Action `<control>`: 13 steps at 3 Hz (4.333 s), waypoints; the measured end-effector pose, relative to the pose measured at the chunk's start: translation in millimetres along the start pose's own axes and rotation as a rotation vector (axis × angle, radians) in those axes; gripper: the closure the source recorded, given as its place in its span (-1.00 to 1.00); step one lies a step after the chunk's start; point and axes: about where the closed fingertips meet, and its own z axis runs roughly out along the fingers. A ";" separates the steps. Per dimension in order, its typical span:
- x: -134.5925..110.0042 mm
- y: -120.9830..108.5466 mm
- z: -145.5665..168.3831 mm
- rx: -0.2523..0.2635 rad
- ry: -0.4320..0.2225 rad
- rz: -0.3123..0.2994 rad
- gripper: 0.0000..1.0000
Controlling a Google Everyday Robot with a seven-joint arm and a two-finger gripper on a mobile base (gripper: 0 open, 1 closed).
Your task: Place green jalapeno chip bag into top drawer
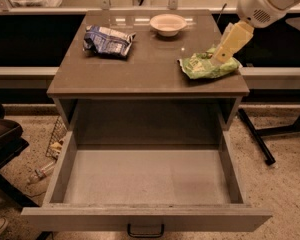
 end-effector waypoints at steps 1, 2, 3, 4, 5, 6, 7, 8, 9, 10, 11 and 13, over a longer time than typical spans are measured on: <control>11.3 -16.9 21.9 0.004 -0.023 0.040 -1.00; 12.5 -18.4 25.3 0.002 -0.025 0.044 -1.00; 19.2 -16.5 56.3 -0.035 0.001 0.056 -1.00; 30.3 -15.8 83.3 -0.060 0.015 0.088 -1.00; 45.3 -12.4 109.8 -0.091 0.022 0.123 -1.00; 60.5 -6.3 131.4 -0.121 0.050 0.150 -1.00; 74.4 1.6 149.7 -0.150 0.077 0.172 -0.63; 75.4 3.7 153.8 -0.157 0.080 0.173 -0.19; 75.0 4.7 155.6 -0.161 0.080 0.172 0.30; 74.7 4.4 155.2 -0.161 0.080 0.172 0.77; 74.5 5.9 157.9 -0.165 0.081 0.172 1.00; 75.5 -1.7 131.7 -0.104 0.074 0.178 1.00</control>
Offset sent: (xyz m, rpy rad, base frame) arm 0.0242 -0.0083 -0.0132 0.0400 0.0017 -0.0203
